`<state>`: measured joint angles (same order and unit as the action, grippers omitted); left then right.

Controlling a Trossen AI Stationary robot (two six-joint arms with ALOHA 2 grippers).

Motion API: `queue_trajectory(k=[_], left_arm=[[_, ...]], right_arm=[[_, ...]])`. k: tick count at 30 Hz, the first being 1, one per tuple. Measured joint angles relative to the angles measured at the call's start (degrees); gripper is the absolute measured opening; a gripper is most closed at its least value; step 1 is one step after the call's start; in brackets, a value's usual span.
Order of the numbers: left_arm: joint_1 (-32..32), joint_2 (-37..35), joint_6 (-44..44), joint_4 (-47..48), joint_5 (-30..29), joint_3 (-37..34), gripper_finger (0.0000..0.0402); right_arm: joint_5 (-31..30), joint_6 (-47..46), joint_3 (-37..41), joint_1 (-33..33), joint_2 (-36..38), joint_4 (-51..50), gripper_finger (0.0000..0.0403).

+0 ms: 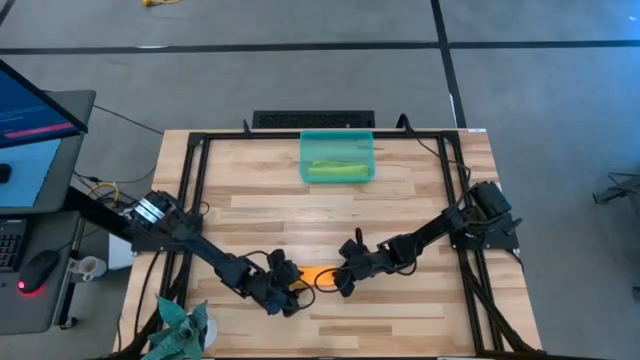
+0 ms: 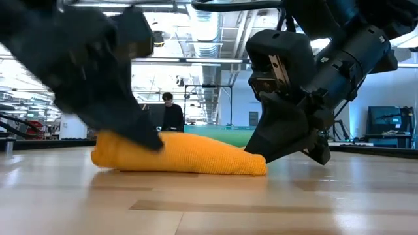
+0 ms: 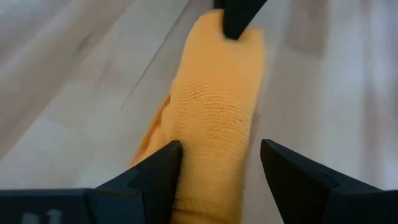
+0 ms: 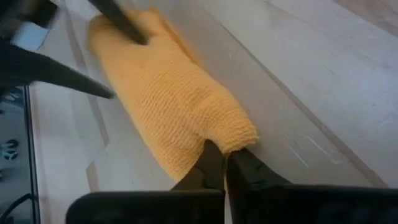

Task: Roll microfiber towels into tight, uniform cylinder then place into a basket
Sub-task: Roll the yellow microfiber towel

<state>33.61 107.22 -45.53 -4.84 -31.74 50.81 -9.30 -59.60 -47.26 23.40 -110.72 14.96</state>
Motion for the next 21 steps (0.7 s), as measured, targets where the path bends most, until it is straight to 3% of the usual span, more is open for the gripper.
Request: queue_trajectory(k=[4, 13, 21], left_arm=[[1.5, -5.0, 1.3, 2.2, -1.8, 0.1, 0.0217], [5.0, -20.6, -1.9, 19.0, -7.3, 0.3, 0.0217], [3.7, -20.6, -6.2, 19.8, 2.4, 0.3, 0.0217]], right_arm=[[0.0, 0.0, 0.0, 0.0, 0.0, 0.1, 0.0023], [-1.1, 1.1, 0.1, 0.2, 0.0, 0.6, 0.002], [-1.3, 1.6, 0.1, 0.3, 0.0, 0.8, 0.0021]])
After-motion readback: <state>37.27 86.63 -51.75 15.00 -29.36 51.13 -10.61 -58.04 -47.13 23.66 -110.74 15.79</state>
